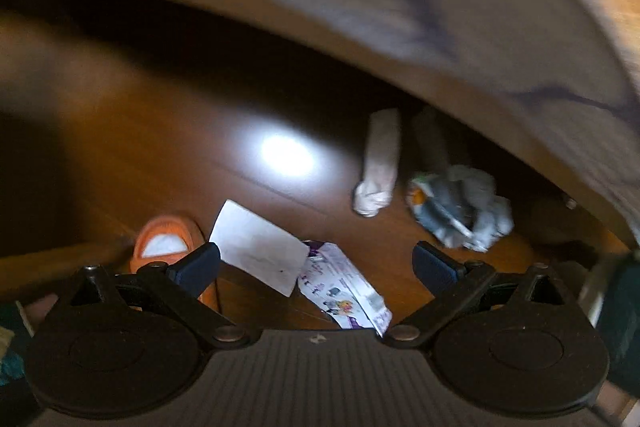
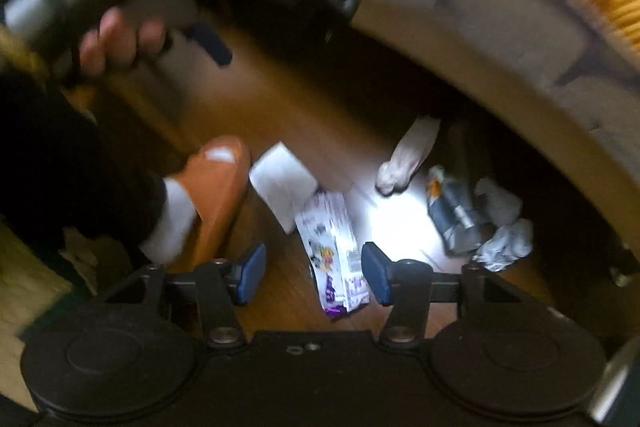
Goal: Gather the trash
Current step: 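Move both tools back down under the bed toward the trash, then close right tool on purple-printed snack bag and lift it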
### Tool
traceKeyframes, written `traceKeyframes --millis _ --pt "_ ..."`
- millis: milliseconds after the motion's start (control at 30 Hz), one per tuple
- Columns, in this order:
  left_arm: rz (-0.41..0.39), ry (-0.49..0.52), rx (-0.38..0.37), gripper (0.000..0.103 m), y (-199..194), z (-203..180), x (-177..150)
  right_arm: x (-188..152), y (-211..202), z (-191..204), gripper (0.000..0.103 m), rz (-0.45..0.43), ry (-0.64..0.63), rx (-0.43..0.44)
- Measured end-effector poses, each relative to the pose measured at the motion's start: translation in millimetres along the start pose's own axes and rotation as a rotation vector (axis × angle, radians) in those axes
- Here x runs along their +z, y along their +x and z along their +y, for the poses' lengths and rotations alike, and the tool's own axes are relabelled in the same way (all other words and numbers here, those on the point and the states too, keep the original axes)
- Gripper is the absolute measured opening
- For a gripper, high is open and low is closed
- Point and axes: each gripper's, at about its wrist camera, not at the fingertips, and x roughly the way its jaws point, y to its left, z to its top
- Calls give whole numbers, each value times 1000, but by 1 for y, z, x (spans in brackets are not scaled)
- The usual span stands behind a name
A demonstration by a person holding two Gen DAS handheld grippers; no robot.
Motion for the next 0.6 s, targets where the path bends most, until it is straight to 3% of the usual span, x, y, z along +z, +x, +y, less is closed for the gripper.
traceKeyframes --millis 367,600 --pt "198 -182 60 102 122 18 22 -4 103 -24 54 130 -50 -10" --pt "249 -243 122 98 175 36 25 -3 151 -39 54 180 -58 -2"
